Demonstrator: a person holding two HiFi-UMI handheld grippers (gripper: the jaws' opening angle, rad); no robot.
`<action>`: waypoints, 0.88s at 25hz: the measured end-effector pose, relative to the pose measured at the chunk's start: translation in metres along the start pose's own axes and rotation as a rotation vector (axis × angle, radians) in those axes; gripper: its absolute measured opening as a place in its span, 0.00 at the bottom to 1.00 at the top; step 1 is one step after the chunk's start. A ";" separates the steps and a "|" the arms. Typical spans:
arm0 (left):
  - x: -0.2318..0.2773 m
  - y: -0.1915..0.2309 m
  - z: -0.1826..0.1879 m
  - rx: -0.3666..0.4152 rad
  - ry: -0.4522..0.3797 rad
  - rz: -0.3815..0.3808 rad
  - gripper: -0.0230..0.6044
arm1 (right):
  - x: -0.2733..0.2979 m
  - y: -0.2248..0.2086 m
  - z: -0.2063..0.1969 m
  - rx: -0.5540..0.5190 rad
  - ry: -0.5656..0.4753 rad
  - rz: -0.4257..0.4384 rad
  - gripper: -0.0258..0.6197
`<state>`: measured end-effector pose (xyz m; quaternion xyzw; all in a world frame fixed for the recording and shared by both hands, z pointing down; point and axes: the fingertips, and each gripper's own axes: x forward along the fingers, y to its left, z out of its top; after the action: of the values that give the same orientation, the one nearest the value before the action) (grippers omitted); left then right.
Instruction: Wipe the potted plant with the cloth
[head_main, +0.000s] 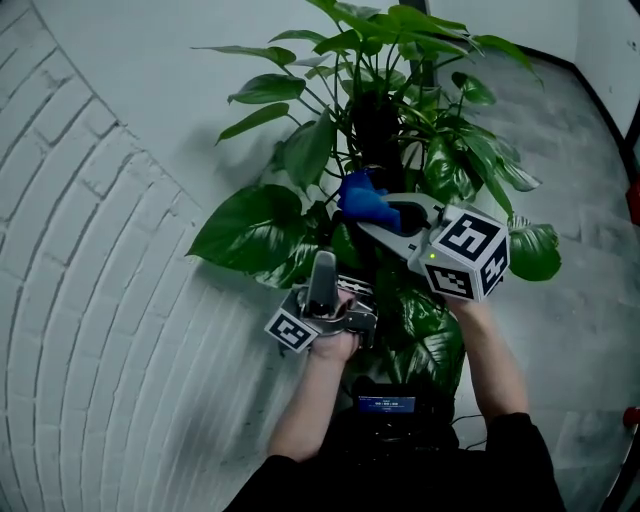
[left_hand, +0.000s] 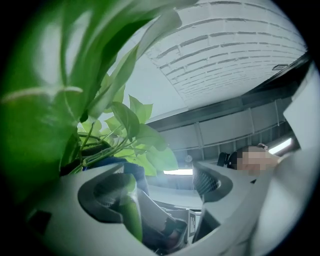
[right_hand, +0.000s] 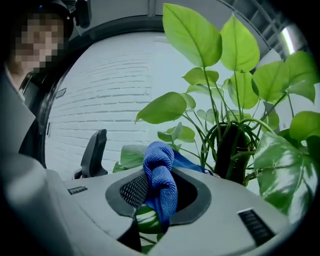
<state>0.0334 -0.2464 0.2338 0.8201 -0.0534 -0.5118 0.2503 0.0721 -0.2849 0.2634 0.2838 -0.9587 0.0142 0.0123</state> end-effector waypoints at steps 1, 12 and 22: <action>0.000 0.000 0.000 0.000 0.001 -0.003 0.75 | -0.001 0.003 0.001 -0.010 0.003 0.001 0.22; -0.001 -0.006 -0.007 0.007 0.021 -0.004 0.75 | -0.013 0.026 -0.003 -0.086 0.029 -0.018 0.22; -0.007 -0.007 -0.006 0.022 0.019 0.008 0.75 | -0.027 0.051 -0.013 -0.088 0.044 0.082 0.22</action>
<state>0.0347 -0.2355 0.2381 0.8273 -0.0597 -0.5025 0.2438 0.0669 -0.2270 0.2746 0.2432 -0.9687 -0.0212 0.0451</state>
